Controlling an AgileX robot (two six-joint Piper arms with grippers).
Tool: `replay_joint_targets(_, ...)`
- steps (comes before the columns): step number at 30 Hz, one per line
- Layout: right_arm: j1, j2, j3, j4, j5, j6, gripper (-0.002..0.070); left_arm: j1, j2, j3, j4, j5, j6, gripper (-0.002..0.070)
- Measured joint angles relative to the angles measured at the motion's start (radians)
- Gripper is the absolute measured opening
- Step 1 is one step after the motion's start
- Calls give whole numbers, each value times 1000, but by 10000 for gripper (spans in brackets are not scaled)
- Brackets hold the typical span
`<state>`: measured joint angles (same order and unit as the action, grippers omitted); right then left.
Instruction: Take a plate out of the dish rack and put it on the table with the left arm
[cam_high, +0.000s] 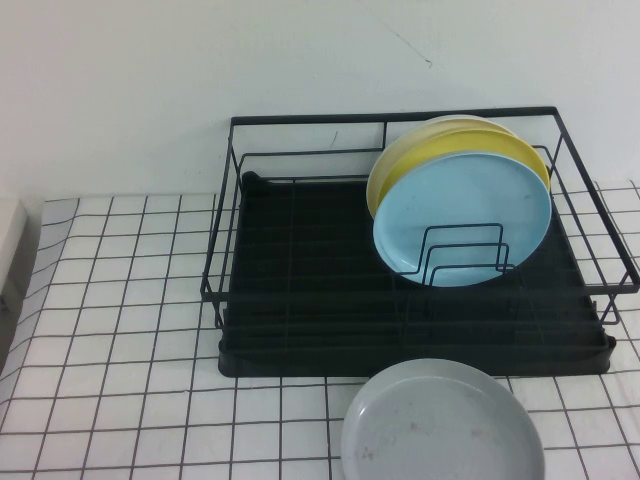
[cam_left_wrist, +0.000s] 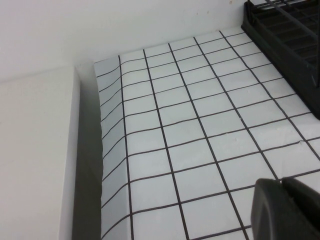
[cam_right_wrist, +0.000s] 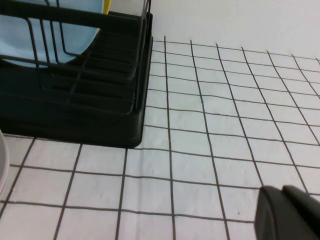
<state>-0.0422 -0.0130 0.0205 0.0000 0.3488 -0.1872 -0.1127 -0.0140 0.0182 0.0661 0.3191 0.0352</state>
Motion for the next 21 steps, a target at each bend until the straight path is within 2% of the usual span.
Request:
replay_joint_targets(8,0,0,0,0,0,0,-3,0,0,0,0,5,-68,-2)
replay_joint_targets(21,0,0,0,0,0,0,-3,0,0,-2,0,8,-68,-2)
